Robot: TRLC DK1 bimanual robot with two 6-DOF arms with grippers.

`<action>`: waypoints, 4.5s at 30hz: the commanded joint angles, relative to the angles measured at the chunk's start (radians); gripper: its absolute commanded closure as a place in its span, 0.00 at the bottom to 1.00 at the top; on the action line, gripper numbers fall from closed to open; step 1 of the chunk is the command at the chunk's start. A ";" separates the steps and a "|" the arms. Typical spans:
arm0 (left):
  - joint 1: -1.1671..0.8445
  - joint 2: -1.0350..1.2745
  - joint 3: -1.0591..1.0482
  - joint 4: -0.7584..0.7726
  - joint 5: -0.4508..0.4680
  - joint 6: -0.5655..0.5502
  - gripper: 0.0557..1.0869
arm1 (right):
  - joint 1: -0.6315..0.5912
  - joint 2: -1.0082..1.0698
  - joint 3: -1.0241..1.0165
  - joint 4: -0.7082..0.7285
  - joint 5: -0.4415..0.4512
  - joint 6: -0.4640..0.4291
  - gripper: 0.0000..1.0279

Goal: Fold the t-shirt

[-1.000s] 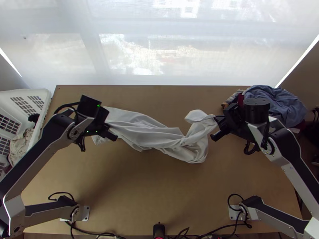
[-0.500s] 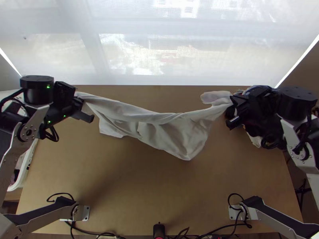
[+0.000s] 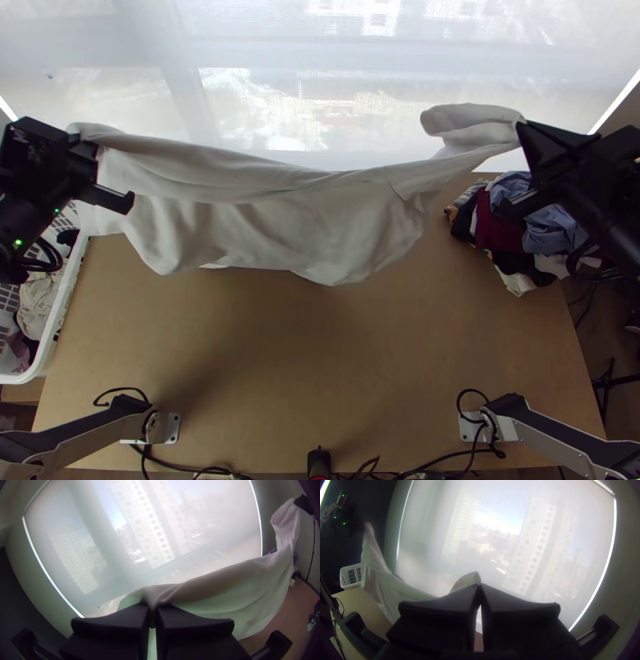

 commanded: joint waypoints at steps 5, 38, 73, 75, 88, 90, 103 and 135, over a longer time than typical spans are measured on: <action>-0.006 -0.008 0.232 0.155 -0.127 0.207 0.96 | 0.019 0.011 0.150 0.117 0.019 -0.068 0.97; -0.189 -0.103 -0.093 0.062 -0.023 -0.006 0.96 | 0.122 -0.112 0.025 0.040 0.019 0.051 0.97; 0.181 0.631 -0.563 0.867 0.152 -0.084 0.96 | -0.039 0.720 -0.251 0.675 0.040 -0.009 0.91; 0.187 0.660 -0.547 0.867 0.152 -0.089 0.96 | -0.030 0.720 -0.275 0.649 0.040 -0.005 0.74; 0.152 0.610 -0.515 0.748 0.152 -0.173 0.96 | 0.309 0.525 -0.401 0.336 -0.003 0.035 0.05; 0.152 0.595 -0.518 0.723 0.152 -0.195 0.96 | 0.400 0.516 -0.424 0.299 -0.017 0.024 0.05; 0.186 0.516 -0.599 0.712 0.152 -0.208 0.96 | 0.691 0.718 -0.331 0.316 -0.084 -0.055 0.05; 0.229 0.550 -0.624 0.746 0.186 -0.219 0.96 | 0.838 1.122 -0.057 0.315 -0.164 -0.048 0.66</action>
